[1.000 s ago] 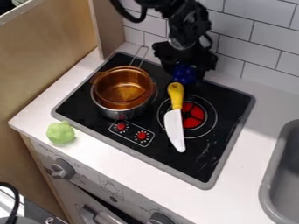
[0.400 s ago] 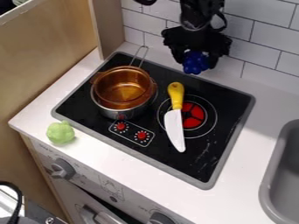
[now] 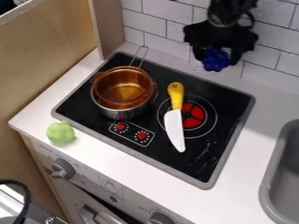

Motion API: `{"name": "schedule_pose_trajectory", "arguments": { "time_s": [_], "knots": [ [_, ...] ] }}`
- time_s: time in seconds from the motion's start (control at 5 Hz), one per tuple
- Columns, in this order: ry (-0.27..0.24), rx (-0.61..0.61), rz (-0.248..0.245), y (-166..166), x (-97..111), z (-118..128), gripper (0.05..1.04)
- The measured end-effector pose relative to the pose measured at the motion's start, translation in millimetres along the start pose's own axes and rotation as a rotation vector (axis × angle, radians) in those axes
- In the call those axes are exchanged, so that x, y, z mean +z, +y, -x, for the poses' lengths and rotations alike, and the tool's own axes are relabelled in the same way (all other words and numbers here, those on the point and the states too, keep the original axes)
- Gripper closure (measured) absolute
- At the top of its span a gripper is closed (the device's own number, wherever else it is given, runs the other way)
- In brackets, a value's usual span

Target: Move a blue pepper to the top right side of the burner

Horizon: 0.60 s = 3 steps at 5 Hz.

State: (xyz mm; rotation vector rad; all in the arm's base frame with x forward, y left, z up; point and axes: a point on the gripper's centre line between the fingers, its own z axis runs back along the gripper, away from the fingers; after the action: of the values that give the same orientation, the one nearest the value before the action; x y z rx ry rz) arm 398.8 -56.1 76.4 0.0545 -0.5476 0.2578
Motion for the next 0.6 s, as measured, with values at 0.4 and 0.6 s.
{"name": "schedule_pose_trajectory", "arguments": {
  "time_s": [0.4,0.6],
  "knots": [
    [0.004,0.031,-0.048,-30,6,22,0.245],
    [-0.014,0.035,-0.053,-42,3,29,0.245]
  ]
}}
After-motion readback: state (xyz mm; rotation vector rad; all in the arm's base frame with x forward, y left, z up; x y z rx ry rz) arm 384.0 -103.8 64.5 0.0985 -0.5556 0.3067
